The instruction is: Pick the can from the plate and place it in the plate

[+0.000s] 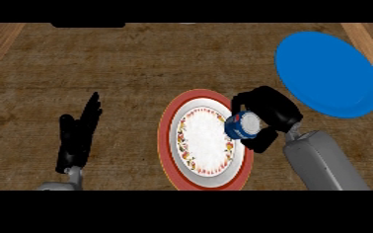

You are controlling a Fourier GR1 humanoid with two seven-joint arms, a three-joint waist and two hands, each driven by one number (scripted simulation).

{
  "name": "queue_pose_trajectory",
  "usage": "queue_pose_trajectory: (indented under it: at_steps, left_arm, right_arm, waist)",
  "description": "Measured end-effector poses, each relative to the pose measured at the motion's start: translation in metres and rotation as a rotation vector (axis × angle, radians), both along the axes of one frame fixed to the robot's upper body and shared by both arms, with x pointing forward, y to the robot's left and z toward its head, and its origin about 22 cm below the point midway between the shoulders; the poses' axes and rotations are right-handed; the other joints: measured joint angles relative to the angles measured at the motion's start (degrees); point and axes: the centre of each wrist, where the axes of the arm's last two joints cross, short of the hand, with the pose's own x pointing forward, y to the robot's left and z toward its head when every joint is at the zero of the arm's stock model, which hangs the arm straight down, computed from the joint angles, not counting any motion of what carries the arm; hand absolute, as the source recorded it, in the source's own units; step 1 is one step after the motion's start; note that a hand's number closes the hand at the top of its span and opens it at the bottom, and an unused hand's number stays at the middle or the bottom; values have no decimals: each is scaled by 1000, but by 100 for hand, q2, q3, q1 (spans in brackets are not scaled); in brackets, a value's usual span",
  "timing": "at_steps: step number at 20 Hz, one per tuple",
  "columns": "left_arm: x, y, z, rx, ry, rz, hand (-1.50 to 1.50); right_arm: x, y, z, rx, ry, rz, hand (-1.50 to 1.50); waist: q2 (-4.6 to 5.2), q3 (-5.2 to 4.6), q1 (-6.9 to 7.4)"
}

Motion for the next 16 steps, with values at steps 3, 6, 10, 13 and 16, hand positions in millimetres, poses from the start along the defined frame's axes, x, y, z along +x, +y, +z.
queue_pose_trajectory:
  at_steps: [3,6,10,13,16]
  left_arm:
    - [-2,4,1,-2,-7,-1,0]
    - [-2,5,1,0,-7,0,0]
    - [-3,7,0,-3,-6,3,0]
    - [-3,7,2,-9,-1,0,0]
    - [1,4,-1,-4,0,0,0]
  right_arm:
    - [2,-41,11,25,-85,-26,150]
    - [-1,-67,26,66,-166,-41,150]
    - [-3,-94,55,180,-286,-104,150]
    - [-7,-112,73,242,-391,-188,150]
    - [-6,-123,87,269,-442,-266,150]
  waist:
    - [1,1,-9]
    - [-4,-1,-20]
    - [-10,0,-42]
    - [-13,-1,-49]
    - [-5,-2,-29]
